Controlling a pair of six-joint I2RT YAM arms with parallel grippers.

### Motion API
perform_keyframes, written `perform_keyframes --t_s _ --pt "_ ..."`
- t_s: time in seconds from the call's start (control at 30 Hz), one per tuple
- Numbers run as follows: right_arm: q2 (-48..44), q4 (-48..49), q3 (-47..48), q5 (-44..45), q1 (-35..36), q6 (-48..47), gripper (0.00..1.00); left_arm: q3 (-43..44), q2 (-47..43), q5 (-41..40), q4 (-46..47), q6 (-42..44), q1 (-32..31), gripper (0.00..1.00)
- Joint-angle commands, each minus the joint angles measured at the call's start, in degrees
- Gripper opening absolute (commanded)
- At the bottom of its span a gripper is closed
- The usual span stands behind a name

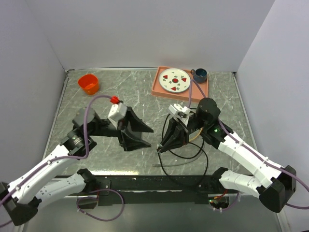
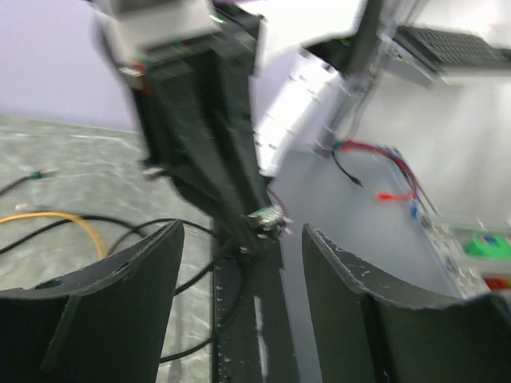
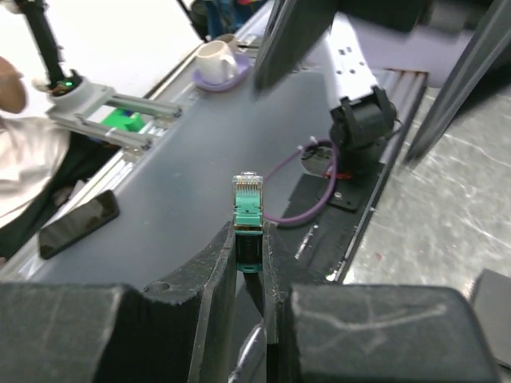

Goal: Insert the plug into the switch port

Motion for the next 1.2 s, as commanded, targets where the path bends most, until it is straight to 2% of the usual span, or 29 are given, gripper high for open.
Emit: perform_keyframes --t_s 0.0,0.1,0.13,0.17,0.2,0.23,0.27,0.33,0.37,0.43,0.47,0.53,0.57,0.6,0.67,0.83,1.0,1.17 --pt "-0.3 2.7 2.7 -14.0 -0.1 3.6 0.00 3.8 1.2 -1.2 2.8 8.1 -6.5 0.65" --pt "-0.1 -8.1 6.5 -15.2 -0.2 -6.8 0.00 4.0 2.3 -1.6 3.6 9.4 -9.0 0.62" --pt "0.1 -18.3 9.0 -15.7 -0.2 -10.7 0.00 3.7 2.4 -1.8 5.1 9.2 -9.7 0.60" --pt "0.5 -22.9 10.3 -16.2 -0.2 -19.0 0.00 3.4 2.3 -1.8 6.1 9.0 -10.0 0.59" --pt "1.8 -28.3 11.7 -17.4 -0.2 -23.0 0.00 2.5 2.1 -2.2 7.5 8.6 -10.1 0.59" --pt "2.5 -38.4 14.8 -18.3 -0.4 -27.1 0.00 2.0 1.9 -2.1 9.4 8.3 -10.8 0.55" --pt "3.5 -45.4 16.7 -18.6 -0.5 -36.9 0.00 1.6 1.9 -2.5 9.8 8.4 -11.0 0.52" --pt "6.7 -56.2 21.7 -18.6 -0.4 -46.4 0.00 1.5 2.3 -4.1 9.6 8.9 -11.9 0.47" --pt "7.9 -66.1 23.1 -18.6 -0.4 -54.6 0.00 1.8 2.5 -4.9 8.8 9.1 -12.3 0.47" --pt "10.8 -74.8 26.5 -18.8 -0.4 -62.2 0.00 1.9 3.1 -7.0 8.7 9.5 -12.9 0.45" --pt "11.8 -82.4 27.6 -18.8 -0.4 -69.6 0.00 1.8 3.2 -7.2 9.4 9.5 -13.0 0.45" --pt "14.4 -90.2 30.8 -18.8 -0.5 -79.9 0.00 1.7 3.8 -6.7 10.2 9.3 -13.1 0.43" --pt "15.7 -97.6 31.6 -18.7 -0.4 -83.3 0.00 1.9 4.2 -6.7 10.2 9.4 -13.3 0.43" --pt "16.4 -100.9 32.4 -18.8 -0.4 -86.5 0.00 2.1 4.5 -7.0 9.9 9.6 -13.5 0.42" --pt "16.7 -101.7 33.7 -18.8 -0.5 -88.3 0.00 2.5 5.6 -7.9 8.8 10.6 -13.7 0.42" --pt "15.8 -101.6 33.8 -18.8 -0.5 -88.4 0.00 2.3 6.0 -9.4 6.5 12.6 -13.7 0.48" --pt "15.0 -101.6 33.7 -18.8 -0.5 -88.2 0.00 1.4 5.2 -10.7 5.9 13.5 -13.8 0.46" --pt "14.6 -101.4 33.8 -18.9 -0.7 -87.8 0.00 0.7 5.6 -8.6 5.8 13.1 -13.8 0.46"
